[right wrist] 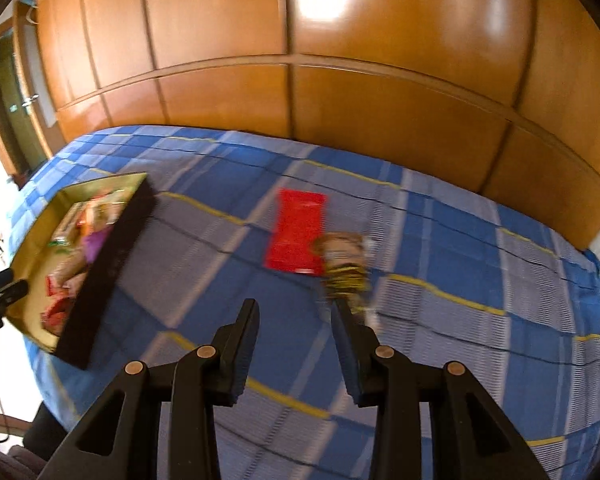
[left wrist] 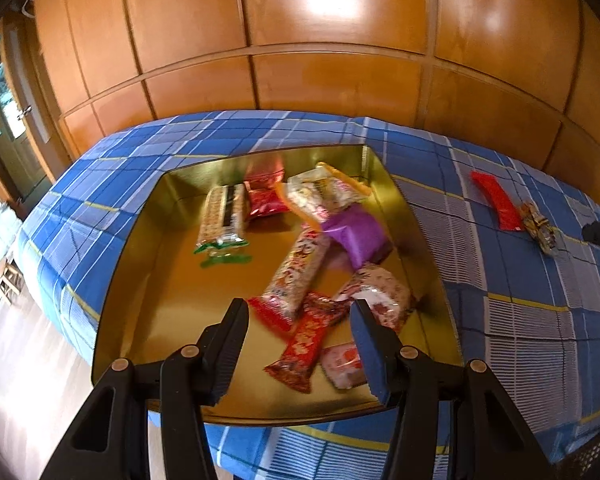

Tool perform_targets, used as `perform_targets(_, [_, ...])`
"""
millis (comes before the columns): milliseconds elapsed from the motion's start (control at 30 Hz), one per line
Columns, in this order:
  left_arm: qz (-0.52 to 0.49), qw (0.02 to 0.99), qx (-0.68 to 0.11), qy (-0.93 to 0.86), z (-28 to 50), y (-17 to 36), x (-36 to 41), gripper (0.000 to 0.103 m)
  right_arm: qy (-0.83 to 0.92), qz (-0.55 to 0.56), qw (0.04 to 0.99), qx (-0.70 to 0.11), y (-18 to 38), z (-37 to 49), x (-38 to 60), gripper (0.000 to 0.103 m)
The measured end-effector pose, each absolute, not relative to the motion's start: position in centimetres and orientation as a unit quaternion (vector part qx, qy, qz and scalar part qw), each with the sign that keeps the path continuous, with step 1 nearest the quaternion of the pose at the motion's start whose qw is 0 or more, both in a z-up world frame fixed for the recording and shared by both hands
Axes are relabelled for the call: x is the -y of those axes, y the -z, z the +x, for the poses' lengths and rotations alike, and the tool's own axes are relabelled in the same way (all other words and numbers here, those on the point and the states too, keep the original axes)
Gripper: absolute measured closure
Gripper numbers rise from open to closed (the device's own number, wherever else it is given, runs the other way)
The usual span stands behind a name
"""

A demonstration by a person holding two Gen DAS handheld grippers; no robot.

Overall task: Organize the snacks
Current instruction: 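Reach the left gripper to the red candy pouch on the bedspread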

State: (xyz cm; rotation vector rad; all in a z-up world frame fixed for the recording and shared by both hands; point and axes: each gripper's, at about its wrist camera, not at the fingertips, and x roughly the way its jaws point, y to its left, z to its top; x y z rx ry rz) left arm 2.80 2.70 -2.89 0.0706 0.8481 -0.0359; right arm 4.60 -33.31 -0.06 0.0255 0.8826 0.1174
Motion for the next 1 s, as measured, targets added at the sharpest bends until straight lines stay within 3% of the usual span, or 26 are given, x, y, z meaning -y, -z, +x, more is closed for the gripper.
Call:
perform_targets(200, [0.058,0.909,-0.41,0.044,3.5,2.4,0.1,0.049,-0.01,0.044,0.891,-0.452,2.4,6.3,39.4,0.065])
perform_targets(433, [0.071,0.9,-0.418,0.104,5.3,1.7,5.2,0.049,0.046,0.171,0.865,-0.47,4.7,6.8,44.9,0.065])
perform_targets(900, [0.066,0.846,-0.496,0.183,14.4,5.0,18.2,0.049,0.008,0.223,0.855,-0.469,4.1,6.9,44.4,0.065])
perform_targets(1000, [0.054,0.843,-0.506,0.174,17.0,5.8,19.6,0.044,-0.001,0.222,0.856,-0.468,3.8,6.8,44.0,0.063])
